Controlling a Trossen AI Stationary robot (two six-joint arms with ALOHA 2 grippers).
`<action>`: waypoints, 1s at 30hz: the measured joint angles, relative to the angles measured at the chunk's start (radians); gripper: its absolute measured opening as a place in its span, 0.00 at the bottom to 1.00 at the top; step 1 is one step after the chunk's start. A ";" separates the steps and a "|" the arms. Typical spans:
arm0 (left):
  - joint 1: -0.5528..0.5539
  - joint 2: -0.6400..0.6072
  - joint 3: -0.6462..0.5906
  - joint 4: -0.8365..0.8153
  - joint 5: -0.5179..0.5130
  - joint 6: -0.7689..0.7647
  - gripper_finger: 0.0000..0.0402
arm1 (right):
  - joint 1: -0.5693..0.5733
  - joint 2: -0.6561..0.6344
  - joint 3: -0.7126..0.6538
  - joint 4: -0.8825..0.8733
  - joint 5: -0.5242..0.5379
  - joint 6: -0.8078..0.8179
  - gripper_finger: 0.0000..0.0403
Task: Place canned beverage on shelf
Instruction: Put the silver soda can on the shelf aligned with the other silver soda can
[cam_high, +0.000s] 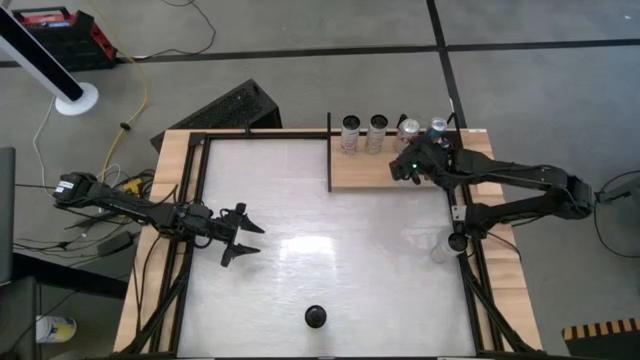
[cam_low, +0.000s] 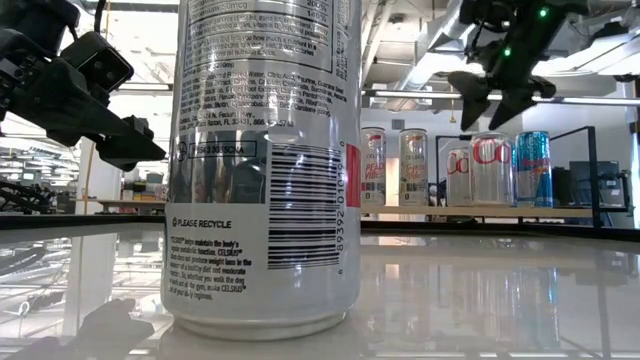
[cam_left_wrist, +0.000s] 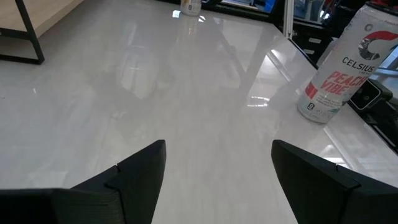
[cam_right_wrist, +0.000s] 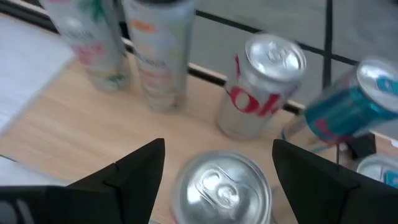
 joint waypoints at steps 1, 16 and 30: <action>0.000 0.000 0.000 0.000 0.000 0.000 0.69 | 0.005 0.000 0.014 0.000 0.000 -0.010 0.80; 0.000 0.000 0.000 0.000 0.000 -0.010 0.69 | 0.338 0.014 0.126 -0.191 -0.173 0.119 0.68; 0.000 -0.001 0.000 0.044 -0.005 -0.006 0.69 | 0.326 0.155 0.099 -0.289 -0.147 0.165 0.04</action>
